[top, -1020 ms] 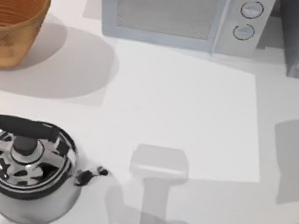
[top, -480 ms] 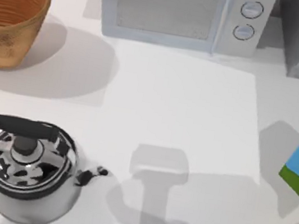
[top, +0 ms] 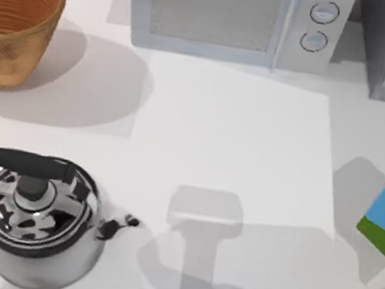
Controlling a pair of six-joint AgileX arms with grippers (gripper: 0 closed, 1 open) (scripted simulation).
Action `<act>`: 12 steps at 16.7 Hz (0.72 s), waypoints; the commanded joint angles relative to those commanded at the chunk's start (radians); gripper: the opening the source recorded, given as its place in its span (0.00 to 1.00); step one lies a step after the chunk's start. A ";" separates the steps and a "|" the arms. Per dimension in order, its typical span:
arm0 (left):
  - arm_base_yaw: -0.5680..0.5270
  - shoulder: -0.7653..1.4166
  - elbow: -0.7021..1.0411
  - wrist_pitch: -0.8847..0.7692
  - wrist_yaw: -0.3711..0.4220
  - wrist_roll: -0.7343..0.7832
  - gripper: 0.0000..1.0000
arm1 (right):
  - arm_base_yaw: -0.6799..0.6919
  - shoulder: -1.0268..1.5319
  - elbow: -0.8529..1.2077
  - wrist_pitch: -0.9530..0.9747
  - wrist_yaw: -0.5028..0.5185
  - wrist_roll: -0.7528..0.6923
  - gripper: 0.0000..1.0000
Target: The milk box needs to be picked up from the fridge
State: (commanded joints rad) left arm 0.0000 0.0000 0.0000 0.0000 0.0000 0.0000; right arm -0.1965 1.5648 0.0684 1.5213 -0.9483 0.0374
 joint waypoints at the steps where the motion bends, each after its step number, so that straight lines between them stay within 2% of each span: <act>1: 0.000 0.000 0.000 0.000 0.000 0.000 1.00 | 0.007 0.013 0.004 0.011 0.006 0.000 0.00; 12: 0.000 0.000 0.000 0.000 0.000 0.000 1.00 | 0.209 0.422 0.131 0.285 0.219 -0.012 0.00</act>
State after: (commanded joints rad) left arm 0.0000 0.0000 0.0000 0.0000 0.0000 0.0000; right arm 0.0130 1.9866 0.1990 1.8064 -0.7296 0.0259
